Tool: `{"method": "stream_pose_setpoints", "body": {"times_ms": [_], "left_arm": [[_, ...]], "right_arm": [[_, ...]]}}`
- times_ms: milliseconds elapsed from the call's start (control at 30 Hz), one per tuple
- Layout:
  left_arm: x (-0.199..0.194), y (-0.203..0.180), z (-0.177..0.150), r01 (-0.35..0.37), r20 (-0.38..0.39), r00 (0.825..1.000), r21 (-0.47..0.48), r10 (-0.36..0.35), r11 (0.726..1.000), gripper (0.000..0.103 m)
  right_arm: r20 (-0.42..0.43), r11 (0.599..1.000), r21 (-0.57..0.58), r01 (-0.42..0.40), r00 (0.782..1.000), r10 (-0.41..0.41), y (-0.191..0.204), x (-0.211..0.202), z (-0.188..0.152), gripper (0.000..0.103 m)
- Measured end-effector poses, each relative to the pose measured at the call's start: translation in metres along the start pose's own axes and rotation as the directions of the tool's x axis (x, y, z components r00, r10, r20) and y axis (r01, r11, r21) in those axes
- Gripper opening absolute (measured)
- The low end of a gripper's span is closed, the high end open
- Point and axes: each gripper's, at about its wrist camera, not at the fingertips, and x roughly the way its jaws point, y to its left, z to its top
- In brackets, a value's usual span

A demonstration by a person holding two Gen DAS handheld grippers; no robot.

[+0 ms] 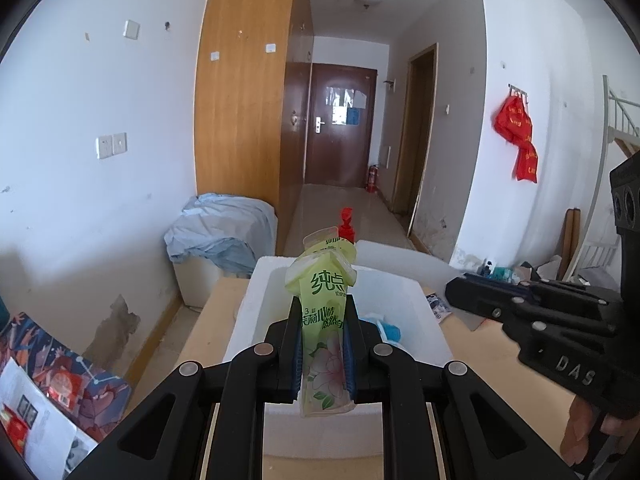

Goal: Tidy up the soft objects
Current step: 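Carry the tissue packet with left tool while right tool carries foam tube to box, then open the left tool over the box while right tool lowers the foam tube inside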

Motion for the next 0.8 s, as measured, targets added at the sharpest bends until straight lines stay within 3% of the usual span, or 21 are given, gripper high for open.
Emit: {"method": "stream_pose_setpoints", "body": {"times_ms": [633,733,800], "left_arm": [[0.044,0.002,0.005,0.006,-0.056,0.998,-0.012,-0.007,1.0,0.017],[0.038,0.004,0.006,-0.004,-0.015,1.0,-0.016,0.004,1.0,0.025],[0.038,0.003,0.007,-0.002,-0.006,1.0,-0.004,0.002,1.0,0.037]], "right_arm": [[-0.033,1.0,0.01,-0.006,0.999,0.007,-0.007,0.029,0.004,0.012],[-0.03,1.0,0.011,-0.004,1.0,0.004,-0.008,0.029,0.005,0.012],[-0.03,1.0,0.013,-0.005,1.0,0.005,-0.008,0.029,0.005,0.012]]}}
